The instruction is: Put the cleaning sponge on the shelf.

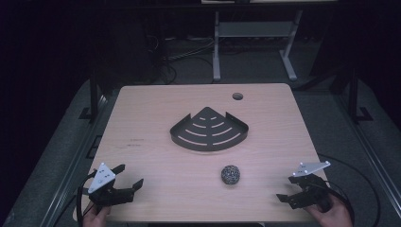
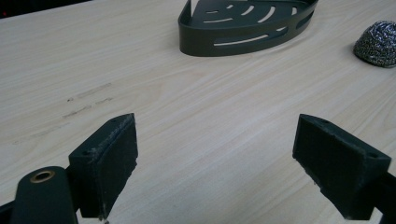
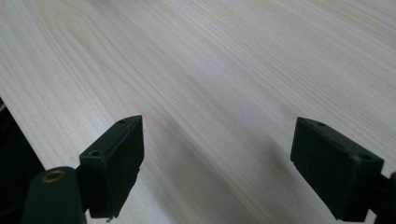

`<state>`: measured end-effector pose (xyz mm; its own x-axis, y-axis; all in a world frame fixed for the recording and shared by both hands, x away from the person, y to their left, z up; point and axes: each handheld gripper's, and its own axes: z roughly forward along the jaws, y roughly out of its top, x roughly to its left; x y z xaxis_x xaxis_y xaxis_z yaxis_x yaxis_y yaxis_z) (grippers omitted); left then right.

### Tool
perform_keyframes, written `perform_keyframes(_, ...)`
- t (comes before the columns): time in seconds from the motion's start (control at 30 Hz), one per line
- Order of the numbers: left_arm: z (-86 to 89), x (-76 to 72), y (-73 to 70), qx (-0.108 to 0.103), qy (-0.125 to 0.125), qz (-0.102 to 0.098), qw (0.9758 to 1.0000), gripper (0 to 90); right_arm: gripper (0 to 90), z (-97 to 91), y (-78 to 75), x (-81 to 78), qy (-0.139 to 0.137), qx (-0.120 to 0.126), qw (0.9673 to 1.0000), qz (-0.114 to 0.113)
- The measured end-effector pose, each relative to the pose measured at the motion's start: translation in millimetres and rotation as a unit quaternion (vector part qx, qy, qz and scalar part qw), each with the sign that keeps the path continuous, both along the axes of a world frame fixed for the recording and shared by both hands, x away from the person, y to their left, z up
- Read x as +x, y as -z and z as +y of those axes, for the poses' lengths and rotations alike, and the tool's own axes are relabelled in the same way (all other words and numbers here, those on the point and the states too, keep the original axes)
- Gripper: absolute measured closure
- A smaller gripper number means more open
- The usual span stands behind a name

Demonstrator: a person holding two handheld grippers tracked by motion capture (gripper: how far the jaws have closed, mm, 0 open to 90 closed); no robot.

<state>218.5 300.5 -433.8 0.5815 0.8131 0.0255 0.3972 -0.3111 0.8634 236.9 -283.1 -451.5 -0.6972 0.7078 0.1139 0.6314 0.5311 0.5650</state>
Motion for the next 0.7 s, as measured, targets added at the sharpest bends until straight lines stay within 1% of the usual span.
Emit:
perform_keyframes(0.1, -0.6, 0.0, -0.1, 0.001, 0.002, -0.001, 1.0, 13.3, 16.8, 0.9, 0.0, 0.4, 0.001, 0.0, 1.0, 0.003)
perform_keyframes(0.17, -1.1, -0.5, -0.2, 0.0, 0.002, -0.001, 1.0, 13.3, 16.8, 3.6, 0.3, 0.7, -0.004, -0.003, 1.0, 0.005)
perform_keyframes(0.3, -1.2, -0.6, 0.4, 0.0, 0.005, 0.001, 1.0, 13.3, 16.8, 6.2, -0.1, 1.1, -0.009, 0.0, 0.9999, 0.007)
perform_keyframes(0.33, -1.6, -1.3, -0.4, 0.0, 0.004, -0.002, 1.0, 13.3, 16.8, 11.4, -1.5, 0.3, -0.014, -0.003, 0.9999, 0.006)
perform_keyframes(0.43, -1.1, -1.9, -0.7, -0.001, 0.005, -0.003, 1.0, 13.3, 16.3, 18.1, -4.3, 0.9, -0.024, -0.009, 0.9997, 0.004)
perform_keyframes(0.7, -2.3, -2.0, -0.5, 0.0, 0.006, -0.003, 1.0, 13.3, 16.3, 31.3, -8.1, 5.3, -0.046, -0.009, 0.9989, 0.005)
